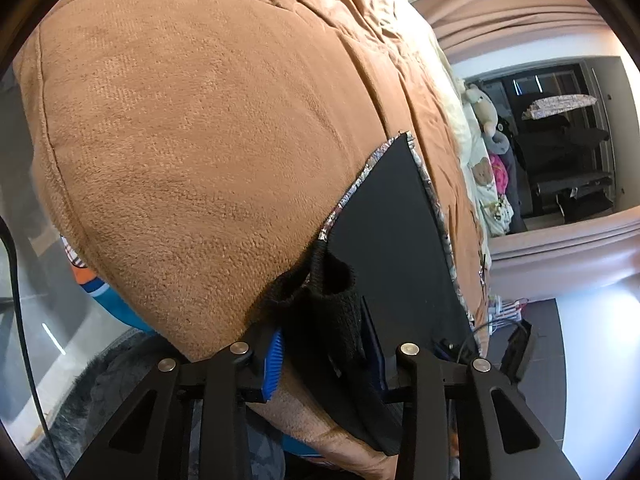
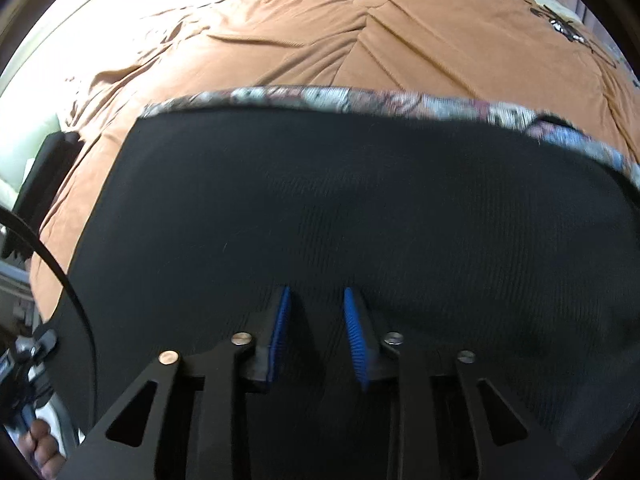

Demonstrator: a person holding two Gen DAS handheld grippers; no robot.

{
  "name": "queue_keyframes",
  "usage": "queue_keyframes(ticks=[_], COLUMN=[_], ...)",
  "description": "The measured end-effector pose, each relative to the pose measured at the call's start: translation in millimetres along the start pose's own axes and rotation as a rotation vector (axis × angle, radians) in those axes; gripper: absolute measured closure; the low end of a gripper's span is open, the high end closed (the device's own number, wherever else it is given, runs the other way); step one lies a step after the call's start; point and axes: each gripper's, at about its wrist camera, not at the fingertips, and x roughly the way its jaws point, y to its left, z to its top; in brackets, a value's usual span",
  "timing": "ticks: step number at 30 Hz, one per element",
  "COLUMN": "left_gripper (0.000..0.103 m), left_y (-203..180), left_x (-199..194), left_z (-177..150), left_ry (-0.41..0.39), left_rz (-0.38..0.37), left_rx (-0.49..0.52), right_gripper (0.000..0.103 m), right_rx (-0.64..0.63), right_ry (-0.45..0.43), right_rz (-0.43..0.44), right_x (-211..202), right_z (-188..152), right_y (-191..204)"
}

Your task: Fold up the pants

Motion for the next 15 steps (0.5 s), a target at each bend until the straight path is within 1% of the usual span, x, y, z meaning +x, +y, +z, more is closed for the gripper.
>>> queue_keyframes(ticks=[5,11,15], left_gripper=[0.066,0.066,0.066], left_y=[-0.1,-8.0,-8.2], left_x=[1.1,1.3,1.4], left_z=[0.0,-1.4,-3.2], left_ry=[-0.006,-0.009,-0.005], left_rz=[0.005,0.049,0.058], left_rx=[-0.029,-0.017,-0.024], right_gripper=[0.089,0.098,0.100], right_rx=[-0.006,0.032,0.039], right_ry=[-0.009,-0.005,-0.007], right_rz=[-0.058,-0.079,-0.093], right_x=[16.4,42.8,59.3], right_z=[29.1,65.1,84.3], right_y=[7.9,3.2,3.7])
